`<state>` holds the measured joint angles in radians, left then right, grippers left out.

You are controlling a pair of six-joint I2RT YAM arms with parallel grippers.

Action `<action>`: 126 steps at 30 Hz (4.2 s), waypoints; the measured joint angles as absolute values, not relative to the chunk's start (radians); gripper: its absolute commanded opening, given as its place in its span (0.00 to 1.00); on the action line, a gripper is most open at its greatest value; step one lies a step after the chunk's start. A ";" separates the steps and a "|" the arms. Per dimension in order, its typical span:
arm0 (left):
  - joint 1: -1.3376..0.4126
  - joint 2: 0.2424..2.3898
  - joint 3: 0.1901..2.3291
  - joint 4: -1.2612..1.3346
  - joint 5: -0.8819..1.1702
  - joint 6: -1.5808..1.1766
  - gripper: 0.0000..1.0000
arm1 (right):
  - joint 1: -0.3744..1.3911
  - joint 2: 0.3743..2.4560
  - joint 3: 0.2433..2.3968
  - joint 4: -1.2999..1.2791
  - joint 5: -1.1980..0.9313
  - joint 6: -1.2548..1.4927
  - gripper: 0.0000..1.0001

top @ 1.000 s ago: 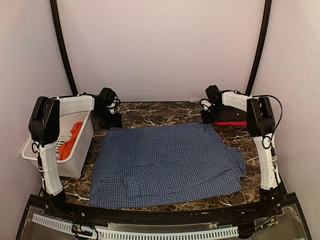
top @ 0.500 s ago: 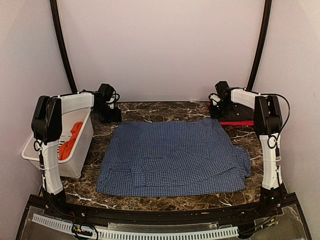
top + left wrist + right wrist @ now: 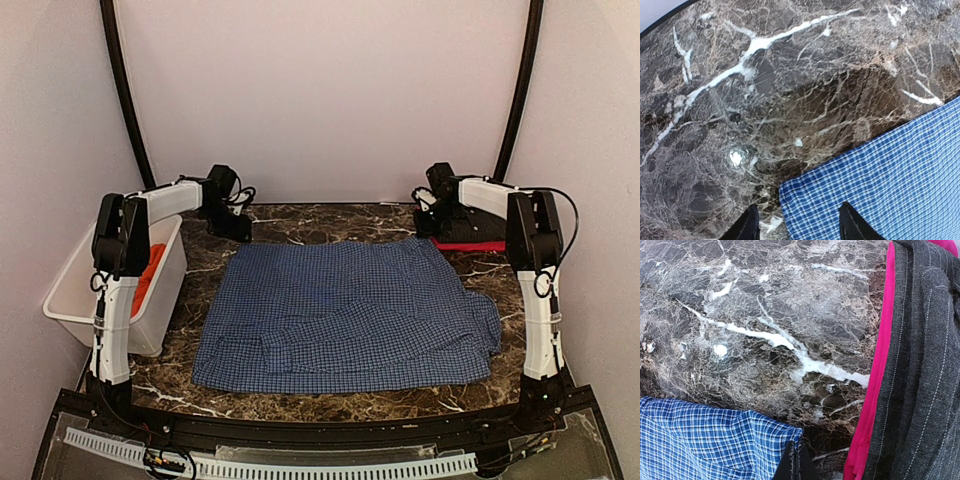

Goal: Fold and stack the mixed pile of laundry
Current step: Pick up the 1/3-folded shirt from the center of the board, then fold the 1/3-folded shirt at the center of the board.

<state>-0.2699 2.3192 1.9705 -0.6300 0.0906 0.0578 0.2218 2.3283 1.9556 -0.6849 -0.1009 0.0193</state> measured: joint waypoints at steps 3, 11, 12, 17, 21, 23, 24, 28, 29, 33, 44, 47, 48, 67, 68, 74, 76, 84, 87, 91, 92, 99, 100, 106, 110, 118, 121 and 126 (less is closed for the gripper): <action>-0.249 2.340 1.971 -0.643 0.097 0.101 0.46 | 0.221 2.328 1.956 -0.685 -0.105 0.019 0.00; -0.220 2.383 1.976 -0.642 0.116 0.205 0.35 | 0.221 2.328 1.955 -0.685 -0.111 0.019 0.00; -0.220 2.384 1.976 -0.641 0.121 0.214 0.34 | 0.221 2.328 1.955 -0.685 -0.111 0.019 0.00; -0.220 2.386 1.976 -0.640 0.169 0.268 0.35 | 0.221 2.328 1.955 -0.685 -0.111 0.019 0.00; -0.220 2.388 1.976 -0.641 0.220 0.315 0.38 | 0.221 2.328 1.955 -0.685 -0.112 0.019 0.00; -0.220 2.388 1.976 -0.641 0.241 0.339 0.37 | 0.221 2.328 1.955 -0.685 -0.112 0.019 0.00; -0.220 2.389 1.976 -0.640 0.252 0.349 0.37 | 0.221 2.328 1.955 -0.685 -0.112 0.019 0.00; -0.220 2.396 1.982 -0.638 0.274 0.385 0.33 | 0.221 2.328 1.955 -0.685 -0.112 0.019 0.00; -0.220 2.400 1.990 -0.638 0.274 0.393 0.32 | 0.221 2.328 1.955 -0.685 -0.112 0.019 0.00; -0.220 2.416 2.014 -0.637 0.275 0.420 0.19 | 0.221 2.328 1.956 -0.686 -0.112 0.019 0.00; -0.223 2.406 1.987 -0.601 0.274 0.435 0.00 | 0.221 2.326 1.956 -0.688 -0.116 0.019 0.00; -0.223 2.362 1.908 -0.547 0.261 0.421 0.00 | 0.221 2.306 1.956 -0.690 -0.116 0.019 0.00; -0.223 2.340 1.874 -0.524 0.253 0.414 0.00 | 0.221 2.289 1.950 -0.686 -0.116 0.019 0.00; -0.253 1.843 1.356 -0.256 0.196 0.354 0.00 | 0.221 1.882 1.551 -0.569 -0.154 0.054 0.00; -0.260 1.816 1.324 -0.255 0.184 0.353 0.00 | 0.221 1.866 1.524 -0.566 -0.157 0.058 0.00; -0.279 1.661 1.213 -0.289 0.151 0.352 0.00 | 0.223 1.742 1.392 -0.546 -0.171 0.076 0.00; -0.279 1.613 1.187 -0.297 0.148 0.358 0.00 | 0.227 1.683 1.348 -0.542 -0.179 0.086 0.00; -0.310 1.517 1.094 -0.355 0.123 0.449 0.00 | 0.263 1.535 1.209 -0.530 -0.182 0.112 0.00; -0.335 1.486 1.031 -0.361 0.107 0.479 0.00 | 0.275 1.491 1.151 -0.535 -0.179 0.120 0.00; -0.374 1.437 0.963 -0.372 0.075 0.500 0.00 | 0.282 1.441 1.095 -0.554 -0.167 0.145 0.00; -0.386 1.426 0.951 -0.378 0.062 0.503 0.00 | 0.283 1.428 1.083 -0.560 -0.161 0.156 0.00; -0.476 1.396 0.889 -0.405 -0.030 0.524 0.00 | 0.296 1.332 0.966 -0.580 -0.157 0.250 0.00; -0.485 1.401 0.884 -0.410 -0.039 0.526 0.00 | 0.299 1.328 0.955 -0.582 -0.158 0.263 0.00; -0.500 1.439 0.881 -0.430 -0.058 0.539 0.00 | 0.310 1.328 0.899 -0.596 -0.153 0.309 0.00; -0.503 1.439 0.878 -0.439 -0.070 0.543 0.00 | 0.327 1.335 0.894 -0.614 -0.138 0.329 0.00; -0.505 1.438 0.868 -0.446 -0.069 0.548 0.08 | 0.417 1.401 0.894 -0.656 -0.083 0.381 0.07; -0.509 1.438 0.869 -0.456 -0.067 0.543 0.20 | 0.426 1.399 0.894 -0.665 -0.076 0.398 0.20; -0.511 1.388 0.904 -0.539 -0.022 0.517 0.39 | 0.426 1.338 0.912 -0.723 -0.033 0.424 0.35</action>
